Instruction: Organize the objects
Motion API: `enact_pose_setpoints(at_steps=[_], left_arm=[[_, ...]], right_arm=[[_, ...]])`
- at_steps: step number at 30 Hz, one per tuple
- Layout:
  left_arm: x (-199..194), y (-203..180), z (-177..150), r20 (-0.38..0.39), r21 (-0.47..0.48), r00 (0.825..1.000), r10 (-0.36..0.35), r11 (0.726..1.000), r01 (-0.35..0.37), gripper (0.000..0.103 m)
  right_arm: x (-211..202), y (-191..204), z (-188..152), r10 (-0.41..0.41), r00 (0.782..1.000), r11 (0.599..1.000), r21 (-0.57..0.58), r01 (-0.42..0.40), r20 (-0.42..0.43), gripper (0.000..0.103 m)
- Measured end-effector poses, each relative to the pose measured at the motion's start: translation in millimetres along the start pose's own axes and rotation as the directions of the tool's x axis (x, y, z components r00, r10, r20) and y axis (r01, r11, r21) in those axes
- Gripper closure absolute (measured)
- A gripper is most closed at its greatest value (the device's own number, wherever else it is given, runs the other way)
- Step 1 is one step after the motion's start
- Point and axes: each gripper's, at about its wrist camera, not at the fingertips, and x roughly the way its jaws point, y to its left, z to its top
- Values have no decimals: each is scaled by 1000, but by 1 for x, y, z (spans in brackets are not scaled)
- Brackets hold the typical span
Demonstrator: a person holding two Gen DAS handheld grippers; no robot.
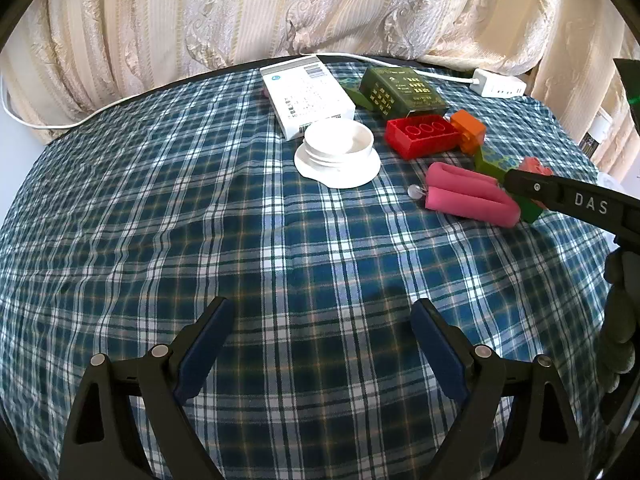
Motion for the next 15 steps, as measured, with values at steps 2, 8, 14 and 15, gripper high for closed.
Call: enact_pose_setpoints(at_steps=[2,8,14,15], left_arm=[[0,0,0,1,0,1000,-2,1000,2,12],[1,-1,4,-6,-1,1000,-12,1000,12,12],[-3,-9,10,2,2,1000,-20,1000,20,12],[-4,-12,11,3,9,1000,-22,1000,22,12]], right_arm=[[-2,-2,0,6,1000,1000,6,-6,2,56],[-15,-18,-13,6,1000,999,43,-7,17,56],[-29,-32,-25,-9,999,998,58,7,40,56],[-31,-34,-26,-11,999,998,59,8,44,56]])
